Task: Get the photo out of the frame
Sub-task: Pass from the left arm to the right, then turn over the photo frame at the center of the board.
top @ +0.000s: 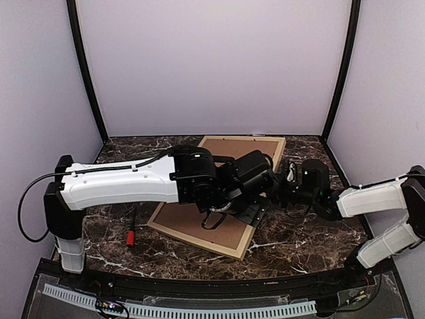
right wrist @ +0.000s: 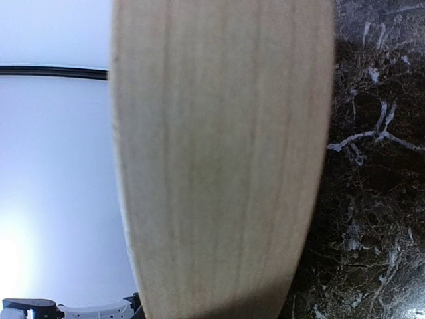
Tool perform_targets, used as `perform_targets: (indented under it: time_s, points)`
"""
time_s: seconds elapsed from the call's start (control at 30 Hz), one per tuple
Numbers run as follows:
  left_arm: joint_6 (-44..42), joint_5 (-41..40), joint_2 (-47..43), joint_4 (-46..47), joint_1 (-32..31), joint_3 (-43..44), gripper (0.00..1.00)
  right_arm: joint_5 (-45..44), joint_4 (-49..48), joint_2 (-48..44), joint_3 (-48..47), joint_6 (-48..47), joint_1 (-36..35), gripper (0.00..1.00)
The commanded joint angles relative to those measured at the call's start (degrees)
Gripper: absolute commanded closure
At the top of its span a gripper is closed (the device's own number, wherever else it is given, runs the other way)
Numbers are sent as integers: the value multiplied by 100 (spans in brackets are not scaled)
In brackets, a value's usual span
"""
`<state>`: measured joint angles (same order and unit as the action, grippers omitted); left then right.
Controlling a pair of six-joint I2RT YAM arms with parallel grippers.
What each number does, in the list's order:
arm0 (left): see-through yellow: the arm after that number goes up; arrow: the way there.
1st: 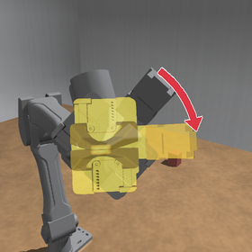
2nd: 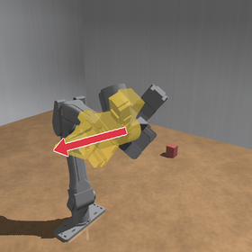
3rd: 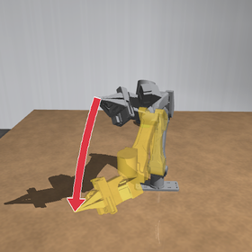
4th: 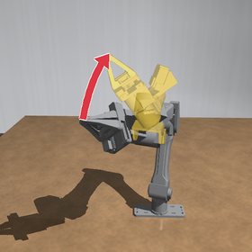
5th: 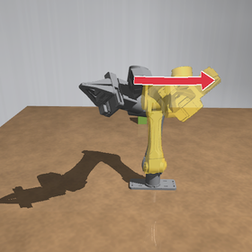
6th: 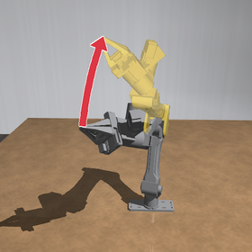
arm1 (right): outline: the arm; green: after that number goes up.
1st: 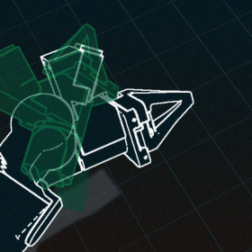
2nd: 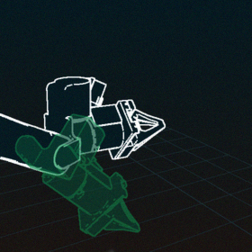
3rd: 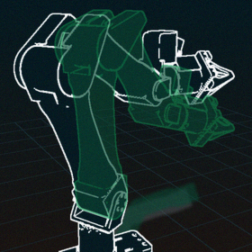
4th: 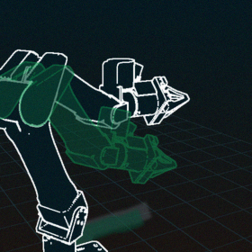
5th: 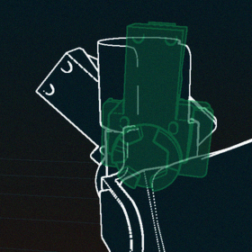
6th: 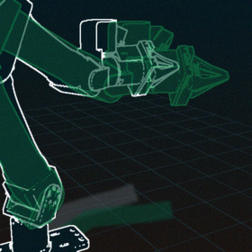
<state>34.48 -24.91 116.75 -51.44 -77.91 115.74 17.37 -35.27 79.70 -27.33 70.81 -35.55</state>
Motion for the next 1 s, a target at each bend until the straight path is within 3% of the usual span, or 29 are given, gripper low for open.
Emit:
perform_targets:
  time_s: [0.0,0.13,0.4,0.7,0.97]
  points:
    - [88,-296,-807,182,-23,-615,16,-525,978,-465,-444,-1612,9,100]
    - [278,-698,-1338,23,43,-1217,11,-801,2145,-767,-907,-2251,9,100]
    - [359,-846,-2577,196,508,-2792,11,-1596,4227,-1175,-2131,-3535,4,100]
    - [302,-318,-3697,867,1189,-4210,13,-2543,5896,-936,-3635,-4852,-13,100]
    - [182,195,-4274,1332,1807,-4826,15,-3697,7013,-570,-5191,-5909,-257,100]
